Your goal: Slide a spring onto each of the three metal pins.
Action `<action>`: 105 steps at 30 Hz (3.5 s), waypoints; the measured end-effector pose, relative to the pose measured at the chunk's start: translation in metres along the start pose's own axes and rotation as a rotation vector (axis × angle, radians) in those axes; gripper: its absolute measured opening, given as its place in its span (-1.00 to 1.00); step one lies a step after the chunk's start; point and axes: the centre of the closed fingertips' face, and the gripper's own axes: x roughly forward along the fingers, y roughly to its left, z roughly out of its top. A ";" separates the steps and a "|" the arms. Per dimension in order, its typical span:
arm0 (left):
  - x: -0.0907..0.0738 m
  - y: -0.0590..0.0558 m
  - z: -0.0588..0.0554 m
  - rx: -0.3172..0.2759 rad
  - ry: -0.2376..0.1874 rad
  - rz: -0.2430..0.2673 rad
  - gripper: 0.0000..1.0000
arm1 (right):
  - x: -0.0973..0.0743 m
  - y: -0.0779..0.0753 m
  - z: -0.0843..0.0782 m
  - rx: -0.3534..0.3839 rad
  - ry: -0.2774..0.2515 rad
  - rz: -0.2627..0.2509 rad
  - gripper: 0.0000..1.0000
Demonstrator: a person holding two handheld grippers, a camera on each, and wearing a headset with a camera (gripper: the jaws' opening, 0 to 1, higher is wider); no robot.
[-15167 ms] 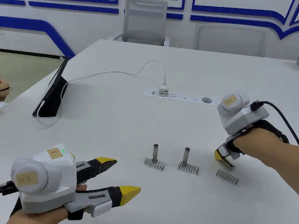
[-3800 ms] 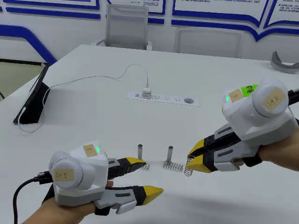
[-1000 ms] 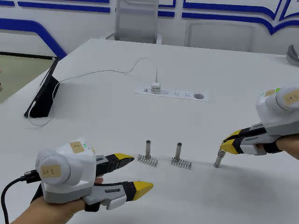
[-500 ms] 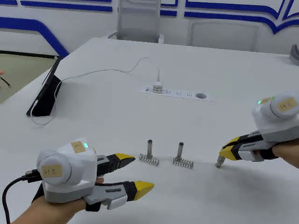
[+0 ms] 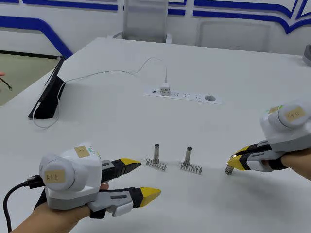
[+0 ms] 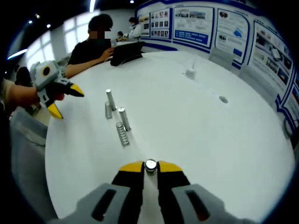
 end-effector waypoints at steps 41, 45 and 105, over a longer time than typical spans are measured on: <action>-0.001 -0.002 0.006 0.011 -0.008 -0.003 -0.04 | -0.017 0.011 0.024 -0.076 -0.064 -0.023 -0.57; -0.002 -0.003 0.008 0.013 -0.009 -0.001 -0.04 | -0.017 0.015 0.030 -0.087 -0.075 -0.018 -0.57; -0.007 0.002 0.006 0.005 -0.010 0.015 -0.07 | 0.063 0.057 0.014 -0.235 0.122 0.135 -0.68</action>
